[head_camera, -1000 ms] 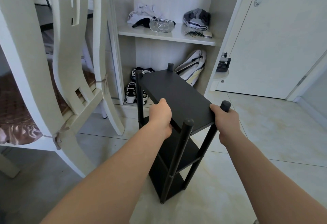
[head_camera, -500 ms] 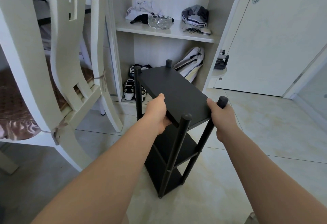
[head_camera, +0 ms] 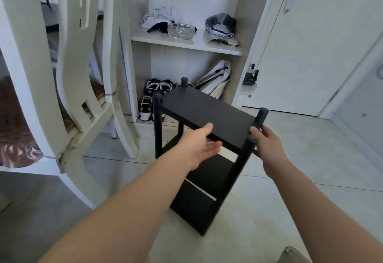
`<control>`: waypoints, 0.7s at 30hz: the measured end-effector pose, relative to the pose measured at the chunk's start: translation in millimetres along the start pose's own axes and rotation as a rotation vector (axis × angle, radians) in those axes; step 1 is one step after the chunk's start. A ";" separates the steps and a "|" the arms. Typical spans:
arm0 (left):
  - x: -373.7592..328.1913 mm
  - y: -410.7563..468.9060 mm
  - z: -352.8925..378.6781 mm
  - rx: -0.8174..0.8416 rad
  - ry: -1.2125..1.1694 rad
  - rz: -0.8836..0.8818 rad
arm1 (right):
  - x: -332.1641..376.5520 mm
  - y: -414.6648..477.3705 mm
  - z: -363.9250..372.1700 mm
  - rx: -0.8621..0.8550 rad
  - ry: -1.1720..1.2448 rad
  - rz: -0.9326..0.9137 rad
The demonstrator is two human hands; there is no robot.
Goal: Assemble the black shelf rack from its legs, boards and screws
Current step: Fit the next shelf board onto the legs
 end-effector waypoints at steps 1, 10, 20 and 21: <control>4.8 -5.0 6.5 0.042 0.079 -0.001 | -2.5 4.5 -4.7 0.003 0.032 0.035; -114.9 -11.2 -114.7 -0.792 0.428 0.800 | -4.1 -9.1 -21.5 -0.029 0.196 0.170; -99.2 41.4 -90.0 -0.319 0.326 0.655 | -7.5 -16.1 -4.0 -0.008 0.192 0.066; -98.7 41.2 -89.4 -0.337 0.290 0.647 | -6.8 -13.1 -4.5 -0.016 0.187 0.054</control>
Point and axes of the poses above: each hand's wrist, its own y-axis towards the middle knuckle, its own z-axis out of the palm, x = y × z, the point moved 9 cm from there along y, towards the middle knuckle, and after that the axes turned 14 degrees about -x, right-handed, at the moved point
